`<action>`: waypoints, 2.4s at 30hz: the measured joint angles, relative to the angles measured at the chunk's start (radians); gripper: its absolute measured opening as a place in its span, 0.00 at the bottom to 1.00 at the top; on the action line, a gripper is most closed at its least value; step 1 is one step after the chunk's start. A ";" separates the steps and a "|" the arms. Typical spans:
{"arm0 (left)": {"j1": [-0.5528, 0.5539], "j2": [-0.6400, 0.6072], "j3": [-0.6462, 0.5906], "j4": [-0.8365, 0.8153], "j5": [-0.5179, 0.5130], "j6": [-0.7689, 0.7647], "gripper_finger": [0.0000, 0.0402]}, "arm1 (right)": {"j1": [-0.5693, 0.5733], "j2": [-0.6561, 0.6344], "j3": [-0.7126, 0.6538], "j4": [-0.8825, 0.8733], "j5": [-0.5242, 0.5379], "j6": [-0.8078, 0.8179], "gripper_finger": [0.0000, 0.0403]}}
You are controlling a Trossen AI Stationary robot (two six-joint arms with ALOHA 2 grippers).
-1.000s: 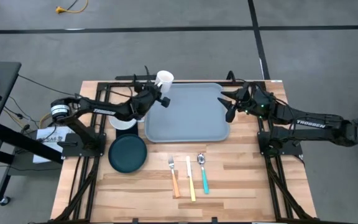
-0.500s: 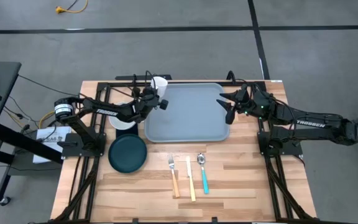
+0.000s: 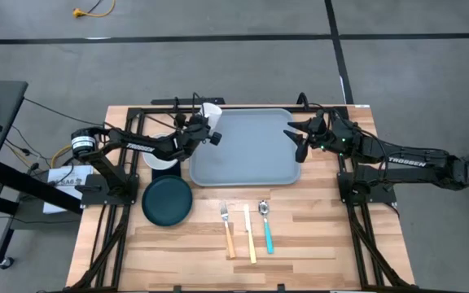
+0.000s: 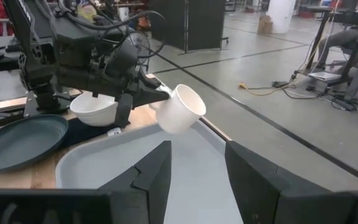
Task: Set up tray
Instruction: Put the white mug on the top left of the blue tray
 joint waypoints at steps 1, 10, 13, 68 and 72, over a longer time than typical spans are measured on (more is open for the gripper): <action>0.000 0.000 0.000 0.014 -0.002 0.008 0.07 | 0.000 0.000 0.000 0.000 0.000 0.000 0.36; 0.009 0.073 -0.011 0.131 -0.007 0.031 0.08 | 0.000 0.000 0.000 0.000 -0.001 0.000 0.35; 0.003 0.159 -0.037 0.293 -0.005 0.061 0.07 | 0.003 0.000 0.001 0.000 -0.001 0.000 0.36; -0.016 0.279 -0.058 0.387 -0.106 0.190 0.14 | 0.032 0.000 0.001 0.007 -0.001 0.000 0.34; -0.016 0.279 -0.058 0.383 -0.106 0.212 0.14 | 0.032 0.000 0.001 0.007 -0.001 0.000 0.34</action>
